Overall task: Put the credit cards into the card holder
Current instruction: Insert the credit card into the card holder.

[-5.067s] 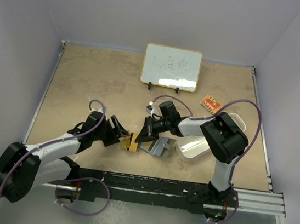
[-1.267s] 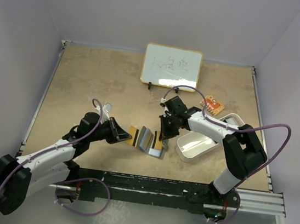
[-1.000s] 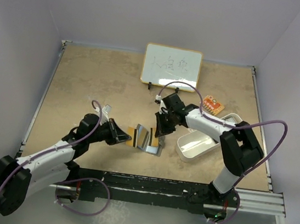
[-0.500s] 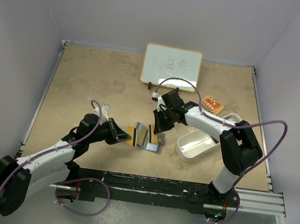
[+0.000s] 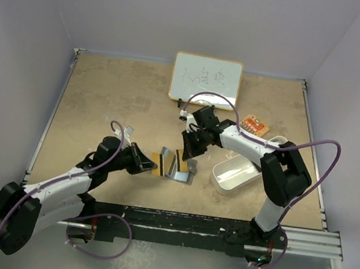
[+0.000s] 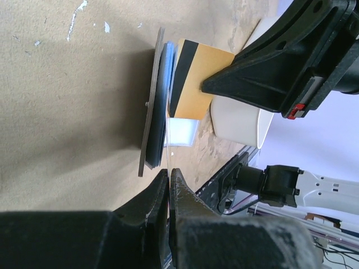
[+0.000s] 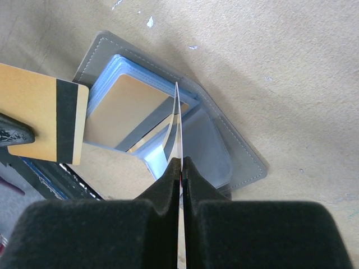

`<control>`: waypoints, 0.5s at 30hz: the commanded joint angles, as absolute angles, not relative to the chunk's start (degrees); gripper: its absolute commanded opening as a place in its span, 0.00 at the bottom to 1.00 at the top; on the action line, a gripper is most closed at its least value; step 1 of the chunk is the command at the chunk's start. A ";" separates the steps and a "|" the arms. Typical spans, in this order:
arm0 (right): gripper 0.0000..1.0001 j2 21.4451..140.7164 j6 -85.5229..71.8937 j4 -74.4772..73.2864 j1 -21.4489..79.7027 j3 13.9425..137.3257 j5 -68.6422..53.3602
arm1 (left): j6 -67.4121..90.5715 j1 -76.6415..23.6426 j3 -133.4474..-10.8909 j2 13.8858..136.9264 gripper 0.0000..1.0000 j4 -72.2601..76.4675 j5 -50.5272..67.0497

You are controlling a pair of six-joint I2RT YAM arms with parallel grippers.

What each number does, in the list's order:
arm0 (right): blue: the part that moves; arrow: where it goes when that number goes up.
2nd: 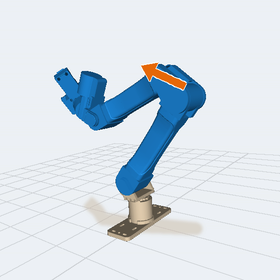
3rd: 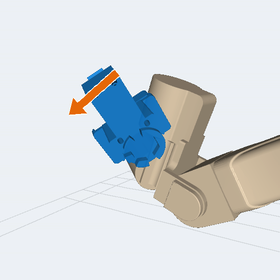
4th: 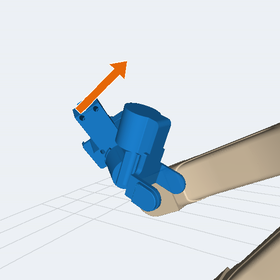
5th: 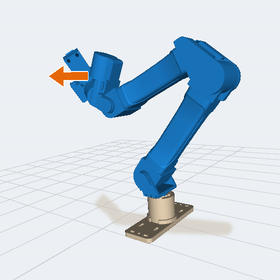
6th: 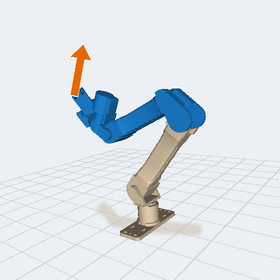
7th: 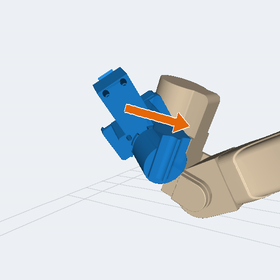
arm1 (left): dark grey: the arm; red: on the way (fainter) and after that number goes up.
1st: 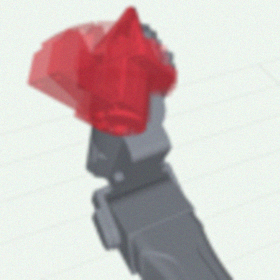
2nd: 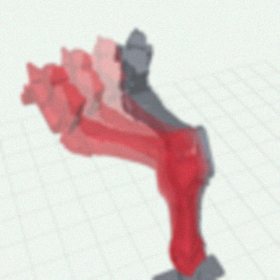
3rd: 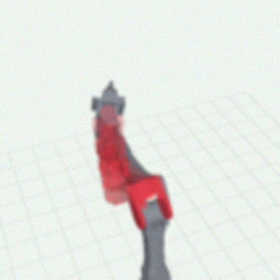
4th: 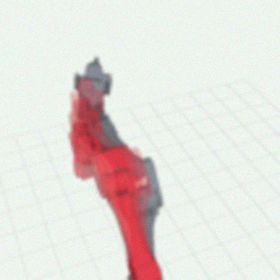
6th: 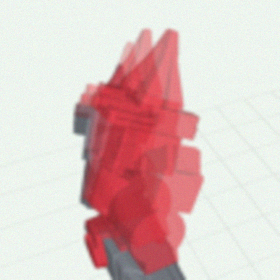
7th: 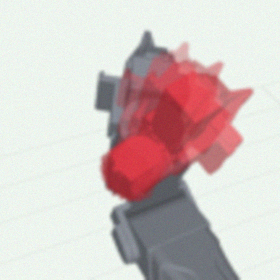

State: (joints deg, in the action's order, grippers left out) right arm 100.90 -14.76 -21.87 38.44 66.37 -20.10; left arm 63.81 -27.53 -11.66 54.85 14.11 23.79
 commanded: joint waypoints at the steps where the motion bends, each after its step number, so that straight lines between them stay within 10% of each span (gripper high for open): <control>1: 0.00 101.69 -12.88 -22.98 38.47 68.40 -21.37 | 61.91 -27.95 -12.56 55.55 0.00 17.41 23.02; 15: 0.00 99.18 -19.89 -22.53 38.47 67.52 -26.37 | 58.54 -27.95 -12.13 60.67 0.00 17.40 19.89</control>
State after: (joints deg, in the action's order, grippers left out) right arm 101.30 -16.97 -23.73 38.46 67.55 -23.81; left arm 60.49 -27.53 -11.66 60.03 14.13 21.10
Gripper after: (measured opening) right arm 0.005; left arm 0.002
